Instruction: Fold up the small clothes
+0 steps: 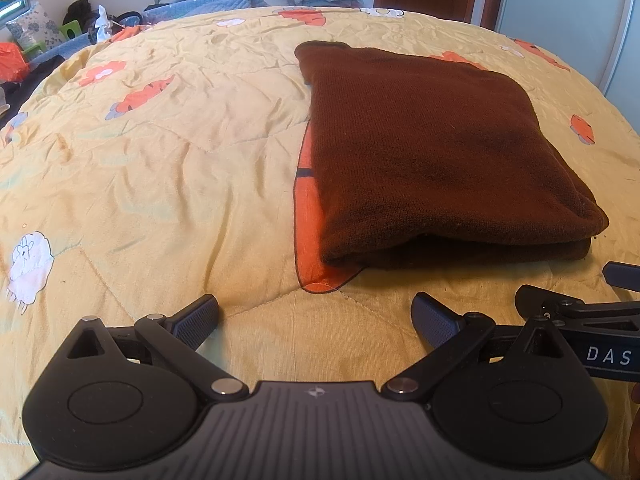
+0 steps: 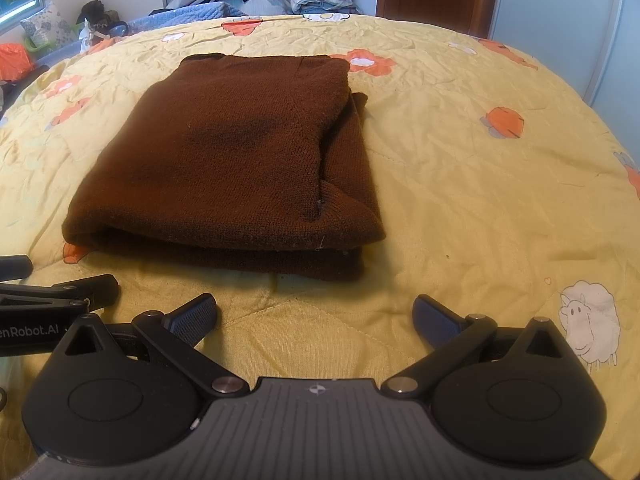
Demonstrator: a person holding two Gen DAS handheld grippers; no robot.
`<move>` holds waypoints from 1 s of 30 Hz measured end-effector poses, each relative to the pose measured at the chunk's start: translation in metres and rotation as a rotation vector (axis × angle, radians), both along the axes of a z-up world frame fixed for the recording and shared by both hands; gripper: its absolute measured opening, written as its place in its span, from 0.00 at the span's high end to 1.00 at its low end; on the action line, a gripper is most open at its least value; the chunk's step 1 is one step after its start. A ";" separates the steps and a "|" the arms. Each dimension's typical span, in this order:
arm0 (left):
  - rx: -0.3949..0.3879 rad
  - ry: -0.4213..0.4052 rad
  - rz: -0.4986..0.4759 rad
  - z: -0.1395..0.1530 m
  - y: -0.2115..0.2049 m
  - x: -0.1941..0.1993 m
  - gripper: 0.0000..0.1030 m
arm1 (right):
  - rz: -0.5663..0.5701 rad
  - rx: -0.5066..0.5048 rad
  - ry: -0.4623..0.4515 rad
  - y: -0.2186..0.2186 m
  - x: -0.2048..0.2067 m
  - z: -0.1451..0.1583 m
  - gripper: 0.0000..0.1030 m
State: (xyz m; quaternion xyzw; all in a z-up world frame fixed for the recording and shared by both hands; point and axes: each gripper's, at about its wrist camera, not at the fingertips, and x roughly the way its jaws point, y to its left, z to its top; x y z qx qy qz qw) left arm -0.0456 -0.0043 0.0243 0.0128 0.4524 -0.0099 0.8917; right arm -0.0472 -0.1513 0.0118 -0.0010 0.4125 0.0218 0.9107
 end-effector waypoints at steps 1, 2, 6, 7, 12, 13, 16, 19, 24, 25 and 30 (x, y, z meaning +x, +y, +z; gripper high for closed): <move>0.000 0.000 0.000 0.000 0.000 0.000 0.00 | 0.000 0.000 0.000 0.000 0.000 0.000 0.00; 0.000 0.000 0.000 0.000 0.000 0.000 0.00 | 0.000 0.000 0.000 0.000 0.000 0.000 0.00; 0.000 0.000 0.000 0.000 0.000 0.000 0.00 | -0.001 0.000 0.000 0.000 0.000 0.000 0.00; 0.000 0.001 0.000 0.000 0.000 0.000 0.00 | -0.001 0.000 0.000 0.000 0.000 0.000 0.00; 0.000 0.000 0.000 0.000 0.000 0.000 0.00 | -0.001 0.000 -0.001 0.001 0.000 0.000 0.00; 0.000 0.000 0.000 0.000 0.000 0.000 0.00 | -0.001 0.000 0.000 0.001 0.000 0.000 0.00; 0.000 0.000 0.000 0.000 0.000 0.000 0.00 | -0.001 0.000 0.000 0.001 0.000 0.000 0.00; 0.000 0.000 0.000 0.000 0.000 0.000 0.00 | -0.002 0.000 -0.001 0.001 -0.001 0.000 0.00; 0.000 0.000 0.000 0.000 0.000 0.000 0.00 | -0.002 -0.001 -0.001 0.001 -0.001 0.000 0.00; 0.000 0.000 -0.001 0.000 0.000 0.000 0.00 | -0.002 -0.001 0.000 0.001 -0.001 0.000 0.00; -0.009 0.007 0.006 0.002 0.001 0.002 0.00 | 0.000 -0.003 0.006 0.002 0.000 0.000 0.00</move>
